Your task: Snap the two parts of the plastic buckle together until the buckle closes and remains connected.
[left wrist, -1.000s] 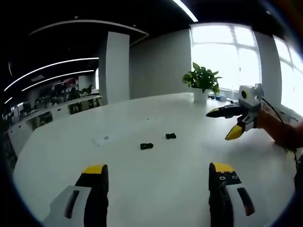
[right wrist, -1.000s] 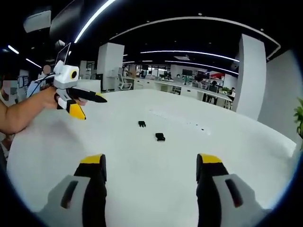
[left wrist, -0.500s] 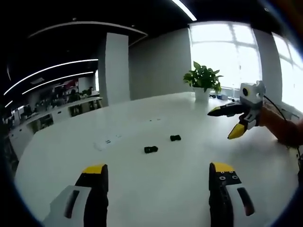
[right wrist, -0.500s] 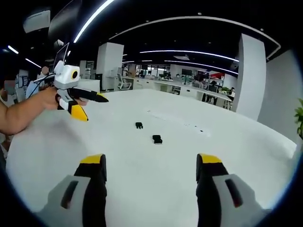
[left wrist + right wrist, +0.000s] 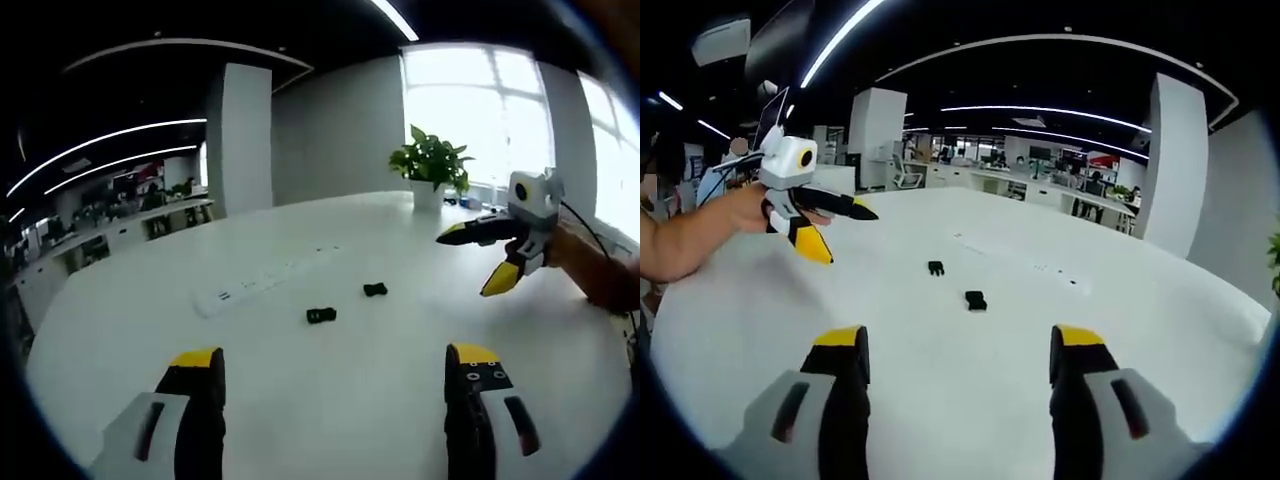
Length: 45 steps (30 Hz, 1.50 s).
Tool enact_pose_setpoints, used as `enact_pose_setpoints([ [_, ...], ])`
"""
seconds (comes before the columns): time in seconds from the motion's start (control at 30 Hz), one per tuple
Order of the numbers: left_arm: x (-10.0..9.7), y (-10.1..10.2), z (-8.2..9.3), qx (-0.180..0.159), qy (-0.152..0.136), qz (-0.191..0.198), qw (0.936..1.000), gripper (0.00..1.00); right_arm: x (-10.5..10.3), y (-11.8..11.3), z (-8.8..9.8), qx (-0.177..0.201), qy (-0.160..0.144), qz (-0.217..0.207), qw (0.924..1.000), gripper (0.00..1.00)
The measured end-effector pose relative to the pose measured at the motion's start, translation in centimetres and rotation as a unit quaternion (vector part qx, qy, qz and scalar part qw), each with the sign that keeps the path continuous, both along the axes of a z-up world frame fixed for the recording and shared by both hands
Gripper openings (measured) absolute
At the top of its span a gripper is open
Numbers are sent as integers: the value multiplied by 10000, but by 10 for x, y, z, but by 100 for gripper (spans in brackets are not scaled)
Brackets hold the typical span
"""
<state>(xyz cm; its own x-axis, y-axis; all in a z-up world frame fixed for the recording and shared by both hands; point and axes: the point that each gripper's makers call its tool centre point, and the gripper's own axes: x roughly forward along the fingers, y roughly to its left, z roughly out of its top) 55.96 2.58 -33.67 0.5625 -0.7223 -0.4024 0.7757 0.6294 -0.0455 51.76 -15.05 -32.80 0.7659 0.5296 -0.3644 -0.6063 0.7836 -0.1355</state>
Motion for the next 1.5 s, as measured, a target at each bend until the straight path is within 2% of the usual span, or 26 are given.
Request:
enact_pose_setpoints([
  [0.3,3,-3,-2,31,-16,-76,10000,90,4,0,-4,26,-4,-4,10000,70],
  [0.5,4,-6,-10,90,45,-106,9999,88,11,-4,-4,54,-51,-60,10000,75],
  [0.73,5,-8,-9,33,70,-155,9999,90,16,-3,-6,61,-43,-51,10000,75],
  [0.83,4,-11,-8,-91,219,-228,9995,91,16,-3,-7,67,-46,-50,10000,74],
  [1.0,9,-13,-7,-114,139,-222,9996,93,17,-4,-10,4,-18,-44,10000,73],
  [1.5,21,-23,-5,-138,163,-342,9992,92,32,-1,-10,-66,-29,-14,10000,71],
])
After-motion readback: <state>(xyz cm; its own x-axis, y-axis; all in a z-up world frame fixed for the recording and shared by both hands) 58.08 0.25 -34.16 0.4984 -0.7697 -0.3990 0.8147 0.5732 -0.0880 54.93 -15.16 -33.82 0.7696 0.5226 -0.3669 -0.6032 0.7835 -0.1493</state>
